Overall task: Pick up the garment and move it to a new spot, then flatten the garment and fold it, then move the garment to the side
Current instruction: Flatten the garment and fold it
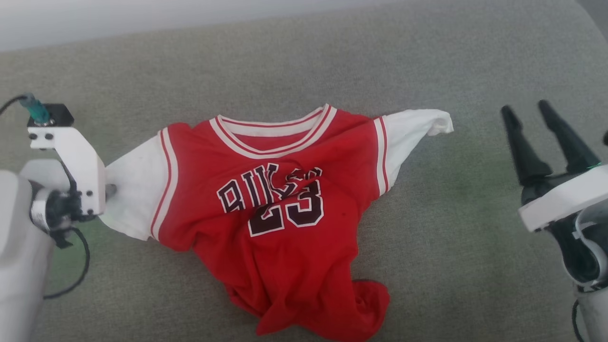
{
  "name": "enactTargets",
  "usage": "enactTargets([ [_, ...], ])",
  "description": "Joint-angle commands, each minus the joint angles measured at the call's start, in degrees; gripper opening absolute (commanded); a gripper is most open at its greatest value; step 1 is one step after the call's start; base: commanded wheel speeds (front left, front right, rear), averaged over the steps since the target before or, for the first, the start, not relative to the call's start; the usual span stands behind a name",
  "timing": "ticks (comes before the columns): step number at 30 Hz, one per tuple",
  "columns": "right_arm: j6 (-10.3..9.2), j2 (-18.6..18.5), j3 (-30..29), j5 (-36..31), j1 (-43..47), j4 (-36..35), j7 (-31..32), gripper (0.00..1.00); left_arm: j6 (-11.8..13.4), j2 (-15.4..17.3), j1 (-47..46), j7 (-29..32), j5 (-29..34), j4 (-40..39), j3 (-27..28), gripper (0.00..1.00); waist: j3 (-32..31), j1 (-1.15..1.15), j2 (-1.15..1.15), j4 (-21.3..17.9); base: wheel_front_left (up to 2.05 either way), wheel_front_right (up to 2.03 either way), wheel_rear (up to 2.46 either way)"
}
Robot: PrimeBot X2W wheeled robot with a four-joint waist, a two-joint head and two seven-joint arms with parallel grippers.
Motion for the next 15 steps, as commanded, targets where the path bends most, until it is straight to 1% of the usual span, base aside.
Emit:
enactTargets([
  [1,-0.02,0.35,0.34,-0.17,0.86,-1.10,1.50,1.00,0.50,-0.74,-0.38,0.90,0.59,1.70,-0.57,1.00,0.94,0.00,0.00,-0.33,0.00,0.00,0.00],
  [4,-0.02,0.31,0.81,0.83,1.28,-2.41,5.00,1.00,1.00,-2.23,-1.44,1.30,-0.18,4.10,-0.73,0.99,1.83,0.00,0.00,0.08,0.00,0.00,0.00],
  [5,-0.02,0.48,1.00,1.52,1.29,-2.46,6.26,1.00,0.86,-3.08,-1.83,1.22,-0.74,4.71,-0.59,0.00,2.12,0.00,0.00,0.32,0.00,0.00,0.00],
  [8,-0.02,0.36,1.90,2.30,-0.41,-1.87,9.81,1.00,0.03,-4.60,-3.16,0.69,-1.55,6.11,-1.03,0.00,2.84,0.00,0.00,1.24,0.00,0.00,0.00],
  [9,-0.02,0.36,1.90,2.30,-0.41,-1.87,9.81,1.00,0.03,-4.60,-3.16,0.69,-1.55,6.11,-1.03,0.00,2.84,0.00,0.00,1.24,0.00,0.00,0.00],
  [10,-0.02,0.60,1.80,3.07,-1.03,-1.16,11.17,1.00,-0.22,-4.89,-3.63,0.23,-1.60,6.37,-1.08,0.00,3.07,0.00,0.00,1.64,0.00,0.00,0.00],
  [15,-0.02,-1.08,2.91,3.63,-5.81,3.49,18.99,1.00,-0.81,-7.26,-6.76,-2.36,-1.47,7.58,-1.82,0.00,4.27,0.00,0.00,4.41,0.00,0.00,0.00],
])
